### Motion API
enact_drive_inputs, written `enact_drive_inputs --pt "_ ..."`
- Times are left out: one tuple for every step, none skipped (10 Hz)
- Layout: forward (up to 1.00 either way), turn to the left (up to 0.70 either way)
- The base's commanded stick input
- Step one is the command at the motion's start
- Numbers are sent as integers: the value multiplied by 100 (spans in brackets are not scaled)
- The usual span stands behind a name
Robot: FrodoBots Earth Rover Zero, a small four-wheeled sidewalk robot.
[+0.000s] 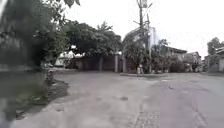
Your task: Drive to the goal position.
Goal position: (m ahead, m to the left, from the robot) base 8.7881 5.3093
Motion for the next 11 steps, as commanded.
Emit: enact_drive_inputs --pt "100 40" --pt "100 40" --pt "100 40" --pt "100 40" --pt "100 38" --pt "100 0" --pt "100 0" --pt "100 0" --pt "100 0" --pt "100 0" --pt "100 0"
